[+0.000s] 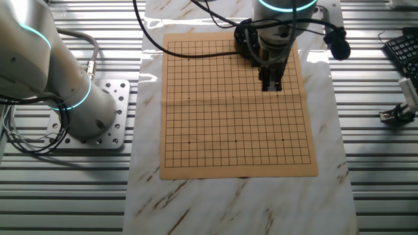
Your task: Play the first move as black on the 3-4 point in the upper right corner of the Go board
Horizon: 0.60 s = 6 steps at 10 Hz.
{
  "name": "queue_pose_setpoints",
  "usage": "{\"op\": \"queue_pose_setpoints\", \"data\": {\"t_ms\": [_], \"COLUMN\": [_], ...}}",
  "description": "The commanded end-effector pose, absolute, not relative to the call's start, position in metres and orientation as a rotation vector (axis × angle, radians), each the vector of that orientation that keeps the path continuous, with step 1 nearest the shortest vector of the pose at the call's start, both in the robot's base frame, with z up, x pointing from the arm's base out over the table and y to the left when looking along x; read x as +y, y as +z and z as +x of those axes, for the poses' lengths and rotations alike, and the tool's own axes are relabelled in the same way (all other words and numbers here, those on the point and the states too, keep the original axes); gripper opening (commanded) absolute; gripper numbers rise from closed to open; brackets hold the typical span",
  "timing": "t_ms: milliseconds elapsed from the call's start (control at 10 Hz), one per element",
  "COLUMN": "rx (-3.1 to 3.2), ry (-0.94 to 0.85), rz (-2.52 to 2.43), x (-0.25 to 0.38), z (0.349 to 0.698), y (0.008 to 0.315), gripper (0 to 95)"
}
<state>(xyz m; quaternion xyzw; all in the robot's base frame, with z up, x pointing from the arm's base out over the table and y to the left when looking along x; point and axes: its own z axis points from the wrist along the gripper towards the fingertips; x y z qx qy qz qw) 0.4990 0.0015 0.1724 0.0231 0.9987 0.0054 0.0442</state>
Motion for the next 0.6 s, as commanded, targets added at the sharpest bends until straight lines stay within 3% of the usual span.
{"op": "queue_pose_setpoints", "data": {"t_ms": [100,600], "rx": [3.054,3.060], "ry": [0.012,0.011], "rz": [0.070,0.072], "x": [0.0018,0.0019], "z": [0.4984,0.4984], "y": [0.1733,0.1734], "gripper": [0.0,0.0]}}
